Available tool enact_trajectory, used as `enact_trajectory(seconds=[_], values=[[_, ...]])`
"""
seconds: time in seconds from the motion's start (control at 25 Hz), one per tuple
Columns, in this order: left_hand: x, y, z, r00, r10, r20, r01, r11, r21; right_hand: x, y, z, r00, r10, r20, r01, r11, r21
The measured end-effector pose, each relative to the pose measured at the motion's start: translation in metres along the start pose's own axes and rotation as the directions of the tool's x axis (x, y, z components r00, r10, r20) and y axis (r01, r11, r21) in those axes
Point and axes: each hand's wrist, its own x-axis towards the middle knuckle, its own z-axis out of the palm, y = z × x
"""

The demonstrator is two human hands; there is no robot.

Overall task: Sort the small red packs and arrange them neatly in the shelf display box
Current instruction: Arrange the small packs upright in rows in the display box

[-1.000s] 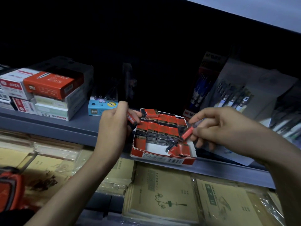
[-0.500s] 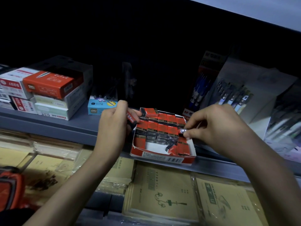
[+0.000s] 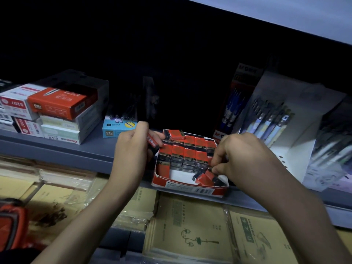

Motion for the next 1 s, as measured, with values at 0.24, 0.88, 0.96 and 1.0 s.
enact_trajectory(seconds=[0.24,0.88,0.96,1.0], values=[[0.002,-0.001,0.000,1.000,-0.009,0.017,0.009,1.000,0.002,-0.017,0.001,-0.023,1.000,0.013,0.002,-0.014,0.997,0.075],[0.001,0.000,0.000,1.000,0.017,-0.002,-0.017,1.000,0.015,-0.029,-0.019,-0.035,0.984,0.080,0.158,-0.075,0.996,-0.041],[0.001,0.000,0.000,1.000,0.007,-0.005,-0.007,1.000,0.013,-0.030,-0.014,-0.039,0.989,0.081,0.128,-0.083,0.996,0.013],[0.001,-0.001,-0.001,1.000,0.006,-0.004,-0.006,1.000,0.014,-0.028,-0.011,-0.041,0.991,0.086,0.106,-0.090,0.996,0.029]])
